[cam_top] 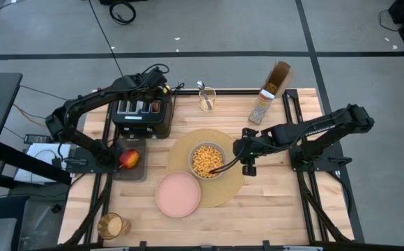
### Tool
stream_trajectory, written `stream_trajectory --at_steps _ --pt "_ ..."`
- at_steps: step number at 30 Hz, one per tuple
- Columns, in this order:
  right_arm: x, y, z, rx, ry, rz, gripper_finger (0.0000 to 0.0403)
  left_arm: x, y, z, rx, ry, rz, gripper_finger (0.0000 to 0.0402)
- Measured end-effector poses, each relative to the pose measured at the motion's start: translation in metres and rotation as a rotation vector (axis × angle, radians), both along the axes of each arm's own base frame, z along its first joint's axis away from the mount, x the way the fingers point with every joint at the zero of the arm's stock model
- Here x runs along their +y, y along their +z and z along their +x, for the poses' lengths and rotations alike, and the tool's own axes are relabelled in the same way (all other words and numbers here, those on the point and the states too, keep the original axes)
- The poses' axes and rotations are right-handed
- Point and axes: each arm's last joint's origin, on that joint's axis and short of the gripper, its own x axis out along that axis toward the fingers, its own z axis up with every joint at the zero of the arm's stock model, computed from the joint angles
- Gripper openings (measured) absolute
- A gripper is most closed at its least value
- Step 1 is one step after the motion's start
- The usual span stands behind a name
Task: Arrange a breakfast setting
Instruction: Put the bagel on the pink plate
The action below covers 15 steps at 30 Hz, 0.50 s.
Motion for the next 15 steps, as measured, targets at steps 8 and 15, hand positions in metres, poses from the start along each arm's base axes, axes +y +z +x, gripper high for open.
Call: stream_trajectory --at_steps 8,15 --pt "0.0018 -0.0062 0.0049 0.017 0.002 0.006 0.0132 -0.0012 -0.0107 0.006 0.022 0.01 -0.018 0.0149" --pt "0.0037 -0.0072 0.0054 0.02 0.002 0.011 0.0132 -0.0033 -0.011 0.0059 0.029 0.021 -0.023 0.0141"
